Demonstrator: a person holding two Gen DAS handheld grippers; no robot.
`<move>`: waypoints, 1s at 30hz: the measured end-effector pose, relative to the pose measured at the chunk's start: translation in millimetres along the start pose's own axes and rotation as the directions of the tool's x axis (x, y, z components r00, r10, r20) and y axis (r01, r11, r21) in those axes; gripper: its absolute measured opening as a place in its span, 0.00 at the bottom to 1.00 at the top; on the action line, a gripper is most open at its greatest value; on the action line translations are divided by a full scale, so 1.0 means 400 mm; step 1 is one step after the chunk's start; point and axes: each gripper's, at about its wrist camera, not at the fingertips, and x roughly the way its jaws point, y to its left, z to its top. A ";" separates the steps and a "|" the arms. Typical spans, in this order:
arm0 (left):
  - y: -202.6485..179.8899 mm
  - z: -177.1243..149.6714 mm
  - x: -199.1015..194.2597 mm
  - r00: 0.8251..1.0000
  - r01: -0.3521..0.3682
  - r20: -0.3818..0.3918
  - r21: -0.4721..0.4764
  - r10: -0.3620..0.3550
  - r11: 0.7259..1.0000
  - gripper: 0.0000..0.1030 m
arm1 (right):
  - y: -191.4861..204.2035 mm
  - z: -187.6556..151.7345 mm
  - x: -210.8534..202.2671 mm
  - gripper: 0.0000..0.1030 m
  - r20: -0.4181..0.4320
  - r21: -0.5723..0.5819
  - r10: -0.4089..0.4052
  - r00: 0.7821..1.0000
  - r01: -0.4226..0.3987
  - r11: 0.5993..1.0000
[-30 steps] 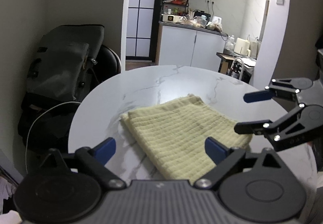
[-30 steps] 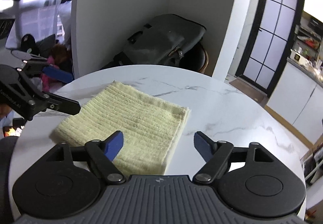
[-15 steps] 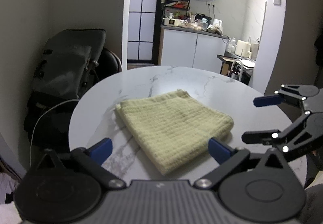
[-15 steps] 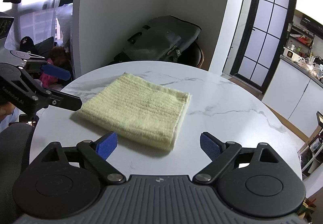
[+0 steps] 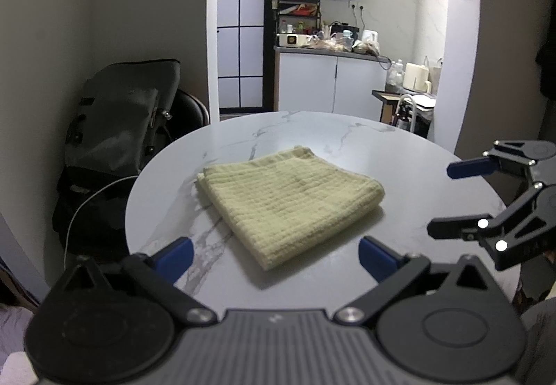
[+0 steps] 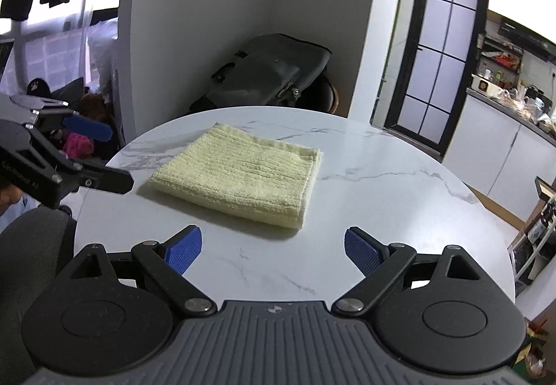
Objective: Fold towel
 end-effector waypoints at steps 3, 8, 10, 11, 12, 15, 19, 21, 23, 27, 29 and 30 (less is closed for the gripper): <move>-0.003 -0.004 -0.006 1.000 0.001 -0.004 -0.007 -0.001 1.000 1.00 | 0.004 -0.008 -0.015 0.93 0.006 0.038 0.001 1.000 -0.001 0.999; -0.013 -0.014 -0.013 1.000 0.004 -0.015 0.002 -0.004 1.000 1.00 | 0.000 -0.043 -0.040 0.98 0.026 0.112 -0.004 1.000 0.001 0.994; -0.018 -0.019 -0.013 1.000 0.005 -0.018 0.009 -0.004 1.000 1.00 | -0.002 -0.054 -0.044 0.99 0.035 0.138 -0.009 0.999 0.004 0.990; -0.019 -0.021 -0.012 1.000 0.006 -0.018 0.008 -0.006 1.000 1.00 | -0.004 -0.060 -0.046 0.99 0.041 0.155 -0.014 0.999 0.007 0.988; -0.021 -0.025 -0.013 1.000 0.007 -0.017 0.007 -0.007 1.000 1.00 | -0.006 -0.066 -0.048 0.99 0.048 0.175 -0.021 0.999 0.012 0.985; -0.029 -0.035 -0.014 1.000 0.009 -0.016 0.008 -0.009 1.000 1.00 | -0.007 -0.088 -0.055 0.99 0.063 0.229 -0.036 0.997 0.021 0.973; -0.040 -0.048 -0.015 1.000 0.022 -0.019 0.013 -0.022 1.000 1.00 | 0.010 -0.111 -0.057 0.99 0.068 0.254 -0.049 0.997 0.030 0.967; -0.044 -0.052 -0.015 0.999 0.029 -0.022 0.011 -0.028 1.000 1.00 | 0.019 -0.121 -0.059 0.99 0.067 0.258 -0.053 0.996 0.034 0.966; -0.044 -0.055 -0.015 0.998 0.046 -0.031 -0.003 -0.046 0.999 1.00 | 0.023 -0.130 -0.059 0.99 0.065 0.270 -0.048 0.997 0.028 0.962; -0.046 -0.063 -0.019 0.996 0.074 -0.039 -0.011 -0.074 0.997 1.00 | 0.027 -0.145 -0.058 0.99 0.076 0.285 -0.044 0.996 0.021 0.958; -0.049 -0.069 -0.021 0.998 0.060 -0.035 -0.005 -0.060 0.998 1.00 | 0.029 -0.152 -0.056 0.99 0.078 0.285 -0.044 0.996 0.020 0.958; -0.048 -0.071 -0.022 0.998 0.059 -0.032 -0.009 -0.059 0.998 1.00 | 0.030 -0.154 -0.055 0.99 0.078 0.285 -0.045 0.996 0.021 0.958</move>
